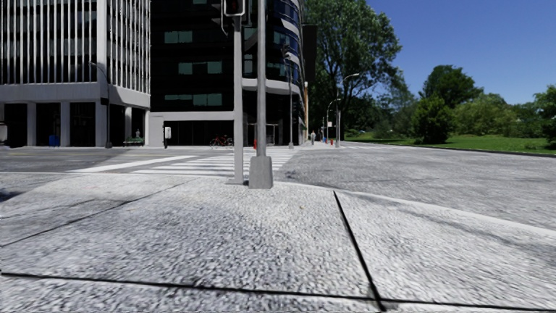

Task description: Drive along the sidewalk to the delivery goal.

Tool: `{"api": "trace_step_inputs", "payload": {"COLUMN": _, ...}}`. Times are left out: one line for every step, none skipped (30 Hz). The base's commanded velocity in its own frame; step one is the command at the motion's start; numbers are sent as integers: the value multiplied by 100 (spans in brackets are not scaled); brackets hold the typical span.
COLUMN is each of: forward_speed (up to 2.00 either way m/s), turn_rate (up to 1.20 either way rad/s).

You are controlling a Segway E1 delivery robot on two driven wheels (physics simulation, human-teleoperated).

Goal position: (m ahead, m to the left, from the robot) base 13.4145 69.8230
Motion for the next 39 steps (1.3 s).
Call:
{"api": "trace_step_inputs", "payload": {"forward_speed": 192, "turn_rate": 49}}
{"api": "trace_step_inputs", "payload": {"forward_speed": 192, "turn_rate": 49}}
{"api": "trace_step_inputs", "payload": {"forward_speed": 192, "turn_rate": 49}}
{"api": "trace_step_inputs", "payload": {"forward_speed": 192, "turn_rate": 49}}
{"api": "trace_step_inputs", "payload": {"forward_speed": 192, "turn_rate": 49}}
{"api": "trace_step_inputs", "payload": {"forward_speed": 192, "turn_rate": 49}}
{"api": "trace_step_inputs", "payload": {"forward_speed": 192, "turn_rate": 49}}
{"api": "trace_step_inputs", "payload": {"forward_speed": 192, "turn_rate": 49}}
{"api": "trace_step_inputs", "payload": {"forward_speed": 192, "turn_rate": 49}}
{"api": "trace_step_inputs", "payload": {"forward_speed": 192, "turn_rate": 49}}
{"api": "trace_step_inputs", "payload": {"forward_speed": 192, "turn_rate": 49}}
{"api": "trace_step_inputs", "payload": {"forward_speed": 192, "turn_rate": 49}}
{"api": "trace_step_inputs", "payload": {"forward_speed": 192, "turn_rate": 49}}
{"api": "trace_step_inputs", "payload": {"forward_speed": 192, "turn_rate": 58}}
{"api": "trace_step_inputs", "payload": {"forward_speed": 192, "turn_rate": 65}}
{"api": "trace_step_inputs", "payload": {"forward_speed": 192, "turn_rate": 68}}
{"api": "trace_step_inputs", "payload": {"forward_speed": 192, "turn_rate": 68}}
{"api": "trace_step_inputs", "payload": {"forward_speed": 192, "turn_rate": 68}}
{"api": "trace_step_inputs", "payload": {"forward_speed": 192, "turn_rate": 68}}
{"api": "trace_step_inputs", "payload": {"forward_speed": 192, "turn_rate": 68}}
{"api": "trace_step_inputs", "payload": {"forward_speed": 192, "turn_rate": 68}}
{"api": "trace_step_inputs", "payload": {"forward_speed": 192, "turn_rate": 68}}
{"api": "trace_step_inputs", "payload": {"forward_speed": 192, "turn_rate": 68}}
{"api": "trace_step_inputs", "payload": {"forward_speed": 191, "turn_rate": 68}}
{"api": "trace_step_inputs", "payload": {"forward_speed": 191, "turn_rate": 68}}
{"api": "trace_step_inputs", "payload": {"forward_speed": 191, "turn_rate": 68}}
{"api": "trace_step_inputs", "payload": {"forward_speed": 191, "turn_rate": 68}}
{"api": "trace_step_inputs", "payload": {"forward_speed": 191, "turn_rate": 68}}
{"api": "trace_step_inputs", "payload": {"forward_speed": 191, "turn_rate": 68}}
{"api": "trace_step_inputs", "payload": {"forward_speed": 191, "turn_rate": 67}}
{"api": "trace_step_inputs", "payload": {"forward_speed": 191, "turn_rate": 67}}
{"api": "trace_step_inputs", "payload": {"forward_speed": 191, "turn_rate": 67}}
{"api": "trace_step_inputs", "payload": {"forward_speed": 191, "turn_rate": 67}}
{"api": "trace_step_inputs", "payload": {"forward_speed": 191, "turn_rate": 67}}
{"api": "trace_step_inputs", "payload": {"forward_speed": 191, "turn_rate": 67}}
{"api": "trace_step_inputs", "payload": {"forward_speed": 191, "turn_rate": 67}}
{"api": "trace_step_inputs", "payload": {"forward_speed": 191, "turn_rate": 67}}
{"api": "trace_step_inputs", "payload": {"forward_speed": 191, "turn_rate": 67}}
{"api": "trace_step_inputs", "payload": {"forward_speed": 191, "turn_rate": 67}}
